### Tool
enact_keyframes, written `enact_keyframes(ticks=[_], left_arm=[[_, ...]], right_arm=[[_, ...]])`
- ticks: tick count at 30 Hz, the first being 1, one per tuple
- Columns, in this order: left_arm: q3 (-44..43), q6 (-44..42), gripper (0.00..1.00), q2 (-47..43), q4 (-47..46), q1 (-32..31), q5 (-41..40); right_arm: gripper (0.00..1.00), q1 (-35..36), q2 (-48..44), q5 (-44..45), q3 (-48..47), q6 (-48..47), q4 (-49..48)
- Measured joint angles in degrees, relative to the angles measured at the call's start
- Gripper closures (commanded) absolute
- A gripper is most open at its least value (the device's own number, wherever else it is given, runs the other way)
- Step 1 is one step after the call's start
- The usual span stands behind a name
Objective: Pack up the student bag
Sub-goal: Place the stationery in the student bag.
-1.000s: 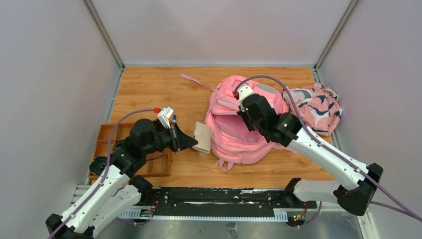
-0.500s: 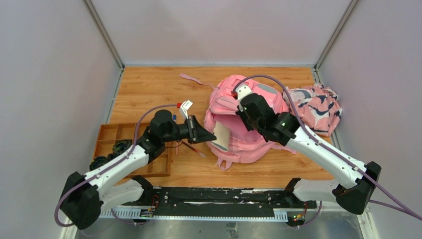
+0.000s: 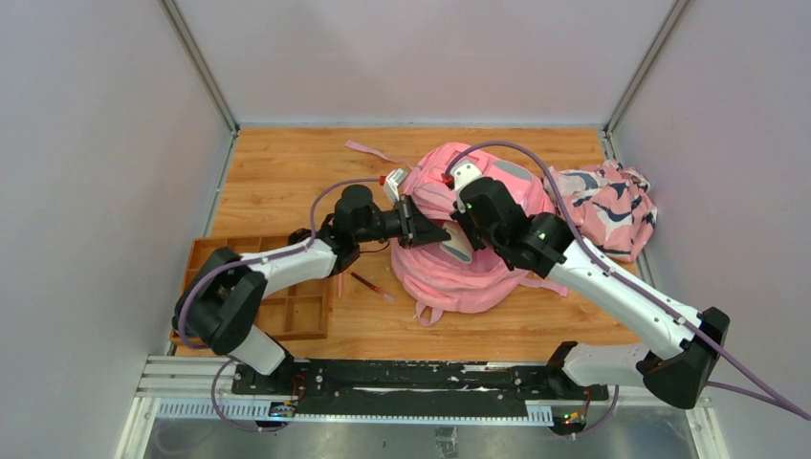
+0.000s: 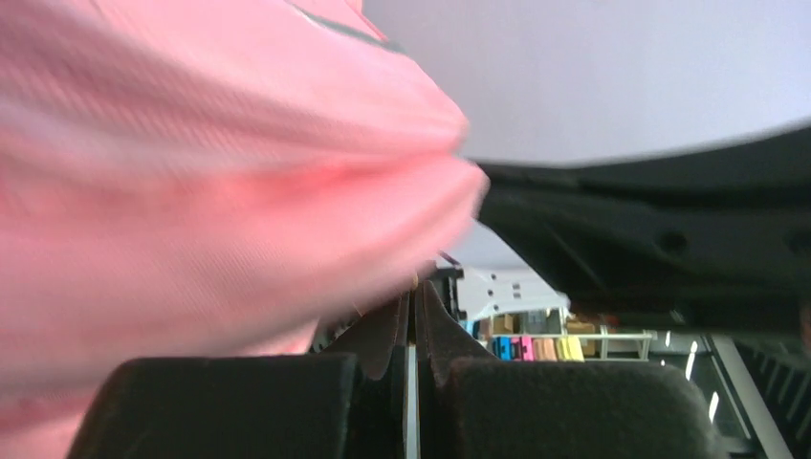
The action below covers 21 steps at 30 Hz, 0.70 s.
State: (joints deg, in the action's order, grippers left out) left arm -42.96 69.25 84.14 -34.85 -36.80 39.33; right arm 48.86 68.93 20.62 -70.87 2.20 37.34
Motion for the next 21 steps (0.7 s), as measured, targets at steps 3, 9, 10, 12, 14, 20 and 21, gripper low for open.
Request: enact_keyframes(ticks=[3,9,10,12,14,20,21], left_arm=[[-3.67,-0.11,1.00,6.47,-1.51,-0.04,-0.11],[-7.61,-1.84,0.80,13.38,-2.29,-0.15,-2.21],[-8.17,-2.16,0.69,14.49,-2.25,-0.15,-2.95],[-8.66,-2.80,0.54,16.39,-1.88,-0.13,-3.98],[-8.63,-3.13,0.45,17.33,-0.96,-0.09,-4.70],[-7.89,-6.54,0.39,13.60,5.81,-0.09,-7.39],[-7.50,-7.26,0.39,12.35,7.08,-0.09,-7.80]], right_arm=[[1.00,0.00,-0.02,-0.04,0.00,0.35,-0.04],[1.00,-0.26,-0.11,-0.02,0.00,1.42,0.42],[1.00,-0.26,-0.13,0.00,0.00,1.55,0.46],[1.00,-0.26,-0.22,0.00,0.00,1.99,0.46],[1.00,-0.26,-0.42,0.00,0.00,2.49,0.59],[1.00,-0.24,-0.79,-0.07,0.00,3.10,0.81],[1.00,-0.24,-0.79,-0.09,0.00,3.19,0.81]])
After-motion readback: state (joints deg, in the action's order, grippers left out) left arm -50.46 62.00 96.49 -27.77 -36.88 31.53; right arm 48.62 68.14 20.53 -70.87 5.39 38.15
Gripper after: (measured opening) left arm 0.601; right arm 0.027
